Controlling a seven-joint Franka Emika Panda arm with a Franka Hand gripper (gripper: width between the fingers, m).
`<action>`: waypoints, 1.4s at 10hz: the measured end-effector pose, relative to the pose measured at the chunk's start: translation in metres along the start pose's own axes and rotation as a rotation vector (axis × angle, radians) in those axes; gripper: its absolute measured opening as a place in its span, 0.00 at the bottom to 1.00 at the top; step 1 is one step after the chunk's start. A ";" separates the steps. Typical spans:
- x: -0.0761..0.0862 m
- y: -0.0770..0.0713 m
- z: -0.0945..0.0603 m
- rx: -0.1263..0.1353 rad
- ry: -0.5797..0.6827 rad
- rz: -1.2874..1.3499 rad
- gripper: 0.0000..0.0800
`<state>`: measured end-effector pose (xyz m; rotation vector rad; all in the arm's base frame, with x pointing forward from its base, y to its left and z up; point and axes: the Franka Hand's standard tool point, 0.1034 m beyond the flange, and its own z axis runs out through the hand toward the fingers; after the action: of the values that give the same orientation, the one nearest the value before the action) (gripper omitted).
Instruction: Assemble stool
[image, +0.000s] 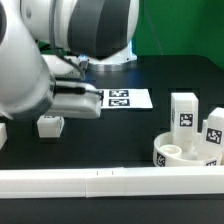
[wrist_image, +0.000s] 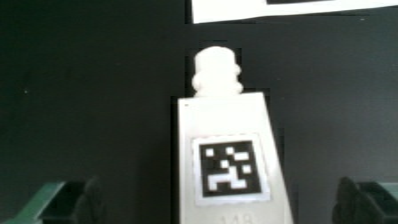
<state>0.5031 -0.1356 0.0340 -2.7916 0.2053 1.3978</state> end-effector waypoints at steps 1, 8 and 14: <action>-0.003 -0.003 0.002 0.010 -0.057 0.006 0.81; 0.014 -0.003 0.018 0.007 -0.019 0.054 0.81; 0.018 -0.005 0.017 0.001 -0.002 0.063 0.42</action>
Offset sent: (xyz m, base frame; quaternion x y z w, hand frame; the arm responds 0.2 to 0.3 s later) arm -0.0021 0.0111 -0.0189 0.0151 0.0240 -0.0192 0.9994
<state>0.5005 -0.1310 0.0090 -2.8062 0.2965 1.4120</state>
